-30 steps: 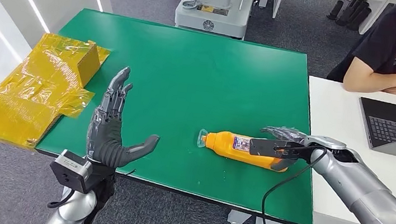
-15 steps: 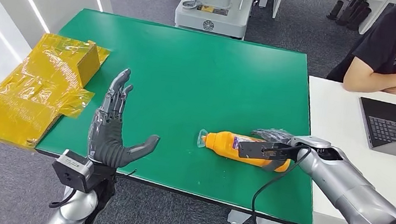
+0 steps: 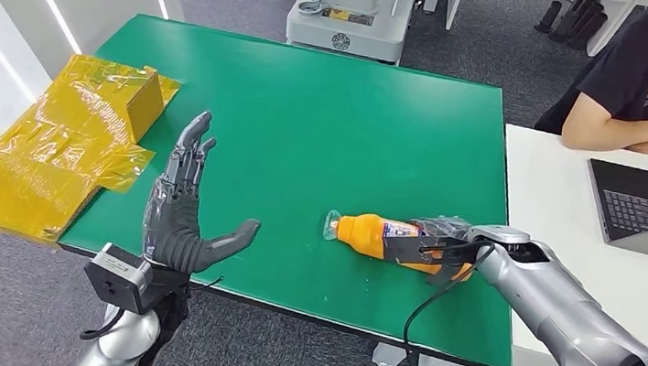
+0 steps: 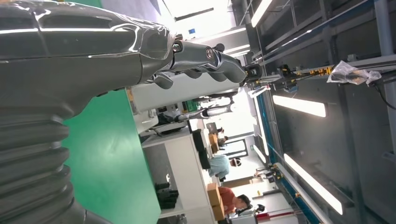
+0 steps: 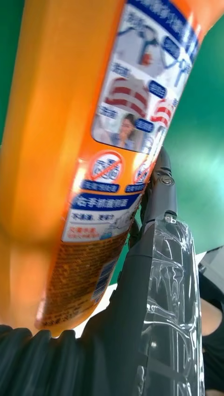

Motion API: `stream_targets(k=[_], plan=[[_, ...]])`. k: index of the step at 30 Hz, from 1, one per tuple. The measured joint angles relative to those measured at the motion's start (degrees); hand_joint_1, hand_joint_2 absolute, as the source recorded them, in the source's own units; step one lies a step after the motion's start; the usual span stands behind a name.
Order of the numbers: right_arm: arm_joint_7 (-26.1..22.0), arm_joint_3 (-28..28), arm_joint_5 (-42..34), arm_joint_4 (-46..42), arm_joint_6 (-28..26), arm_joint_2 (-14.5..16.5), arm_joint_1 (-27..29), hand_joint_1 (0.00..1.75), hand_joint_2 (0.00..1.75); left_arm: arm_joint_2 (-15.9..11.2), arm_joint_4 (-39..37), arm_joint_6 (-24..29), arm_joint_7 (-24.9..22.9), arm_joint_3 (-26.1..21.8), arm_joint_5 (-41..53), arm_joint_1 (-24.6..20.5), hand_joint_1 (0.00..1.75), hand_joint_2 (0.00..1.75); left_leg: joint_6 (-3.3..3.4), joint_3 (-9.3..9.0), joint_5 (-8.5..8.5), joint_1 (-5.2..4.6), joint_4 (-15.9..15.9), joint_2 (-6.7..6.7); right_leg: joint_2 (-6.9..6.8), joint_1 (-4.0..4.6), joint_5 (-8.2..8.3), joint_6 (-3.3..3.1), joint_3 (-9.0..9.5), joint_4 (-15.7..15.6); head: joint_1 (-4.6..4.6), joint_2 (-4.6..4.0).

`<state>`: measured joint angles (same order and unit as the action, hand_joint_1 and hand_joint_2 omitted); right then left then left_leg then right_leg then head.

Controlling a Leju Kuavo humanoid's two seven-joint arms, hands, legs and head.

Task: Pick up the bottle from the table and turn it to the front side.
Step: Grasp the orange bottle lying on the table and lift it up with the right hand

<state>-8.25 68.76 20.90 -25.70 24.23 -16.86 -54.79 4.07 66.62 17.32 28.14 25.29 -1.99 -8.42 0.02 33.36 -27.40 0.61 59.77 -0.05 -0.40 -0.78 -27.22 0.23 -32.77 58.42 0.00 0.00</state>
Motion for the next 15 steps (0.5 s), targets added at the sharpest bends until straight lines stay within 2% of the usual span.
stream_targets(k=[7, 13, 15], plan=[[7.1, 1.0, 2.7, 0.9, -2.9, 0.2, 0.7, 0.00, 1.75, 0.0, 0.0, 0.5, -0.8, 0.1, 0.1, 0.1, 0.00, 1.75, 0.00, 0.00, 0.00, 0.00, 0.0, 0.00, 0.00, 0.00, 0.00, 0.00, 0.00, 0.0, 0.00, 0.00], [10.6, 1.5, 3.7, 1.2, -4.7, 0.4, 1.1, 0.00, 1.75, 0.0, 0.0, 0.6, -1.7, 0.7, 0.6, 0.1, 0.00, 1.75, 0.00, 0.00, 0.00, 0.00, 0.0, 0.00, 0.00, 0.00, 0.00, 0.00, 0.00, 0.0, 0.00, 0.00], [11.0, 1.6, 3.9, 1.2, -5.1, 0.4, 1.2, 0.18, 1.75, 0.0, 0.0, 0.5, -1.7, 0.9, 0.7, 0.1, 0.00, 1.75, 0.00, 0.00, 0.00, 0.00, 0.0, 0.00, 0.00, 0.00, 0.00, 0.00, 0.00, 0.0, 0.00, 0.00]])
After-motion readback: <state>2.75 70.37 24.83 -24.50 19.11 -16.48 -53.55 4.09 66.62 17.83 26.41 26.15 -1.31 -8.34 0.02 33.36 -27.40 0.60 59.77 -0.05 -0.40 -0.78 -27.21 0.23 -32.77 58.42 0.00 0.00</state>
